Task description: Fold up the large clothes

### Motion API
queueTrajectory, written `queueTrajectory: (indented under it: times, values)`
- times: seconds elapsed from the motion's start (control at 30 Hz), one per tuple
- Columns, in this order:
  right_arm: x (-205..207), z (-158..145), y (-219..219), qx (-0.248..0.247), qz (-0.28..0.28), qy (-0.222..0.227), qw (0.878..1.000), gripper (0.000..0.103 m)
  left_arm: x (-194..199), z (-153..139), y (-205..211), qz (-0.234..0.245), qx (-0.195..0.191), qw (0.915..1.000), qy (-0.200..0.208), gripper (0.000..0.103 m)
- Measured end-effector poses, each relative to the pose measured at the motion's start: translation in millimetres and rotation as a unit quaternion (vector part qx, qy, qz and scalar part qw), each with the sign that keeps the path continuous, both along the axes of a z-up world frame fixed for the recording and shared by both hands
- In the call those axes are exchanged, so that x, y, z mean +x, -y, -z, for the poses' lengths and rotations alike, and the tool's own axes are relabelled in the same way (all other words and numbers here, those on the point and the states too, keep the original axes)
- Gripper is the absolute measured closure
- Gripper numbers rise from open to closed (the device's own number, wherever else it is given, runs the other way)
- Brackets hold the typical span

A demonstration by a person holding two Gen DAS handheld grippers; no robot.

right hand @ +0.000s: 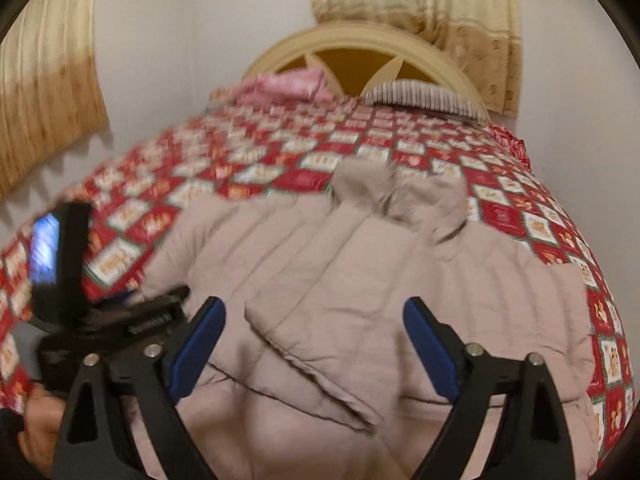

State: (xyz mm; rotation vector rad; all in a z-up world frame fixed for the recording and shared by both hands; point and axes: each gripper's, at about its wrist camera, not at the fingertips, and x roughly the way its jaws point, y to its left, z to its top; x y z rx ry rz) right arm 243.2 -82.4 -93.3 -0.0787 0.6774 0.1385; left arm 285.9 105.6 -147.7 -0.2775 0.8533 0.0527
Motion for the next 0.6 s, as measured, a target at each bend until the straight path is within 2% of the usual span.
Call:
queueTrajectory:
  times: [0.03, 0.07, 0.1, 0.17, 0.23, 0.27, 0.37, 0.4, 0.43, 0.5, 0.53, 0.6]
  values:
    - [6, 9, -3, -0.019, 0.004, -0.013, 1.0, 0.024, -2, 0, -2, 0.001, -0.007, 1.0, 0.003, 0.025]
    - [11, 18, -5, -0.045, 0.016, -0.026, 0.999, 0.04, 3, 0, 0, 0.002, -0.01, 0.9999, 0.003, 0.024]
    - [10, 21, 0, -0.053, 0.027, -0.026, 0.998, 0.062, 3, 0, -1, 0.002, -0.013, 0.9999, 0.004, 0.024]
    - [4, 16, 28, -0.017, 0.069, -0.016, 0.997, 0.081, 3, -1, -2, 0.003, -0.016, 0.9998, 0.006, 0.023]
    - [-1, 8, 66, 0.058, 0.106, -0.012, 0.993, 0.082, 5, 0, -1, 0.004, -0.016, 0.9998, 0.006, 0.022]
    - [-7, 5, 90, 0.095, 0.134, -0.008, 0.986, 0.082, 5, 0, -1, 0.005, -0.015, 0.9999, 0.005, 0.022]
    - [-22, 18, 143, 0.159, 0.195, -0.024, 0.968, 0.079, 6, 0, 1, 0.007, -0.013, 0.9999, 0.005, 0.019]
    - [-24, 28, 155, 0.188, 0.202, -0.04, 0.96, 0.072, 6, 0, 2, 0.008, -0.011, 0.9999, 0.005, 0.018]
    - [-28, 44, 171, 0.226, 0.221, -0.066, 0.947, 0.071, 6, 0, 3, 0.01, -0.009, 0.9999, 0.004, 0.016]
    - [-40, 60, 189, 0.29, 0.231, -0.068, 0.926, 0.073, 7, 0, 4, 0.012, -0.006, 0.9999, 0.003, 0.015]
    - [-47, 62, 195, 0.312, 0.232, -0.06, 0.919, 0.073, 7, 0, 3, 0.012, -0.007, 0.9999, 0.003, 0.015]
    - [-55, 55, 197, 0.31, 0.243, -0.052, 0.918, 0.07, 6, 1, 2, 0.012, -0.01, 0.9999, 0.003, 0.015]
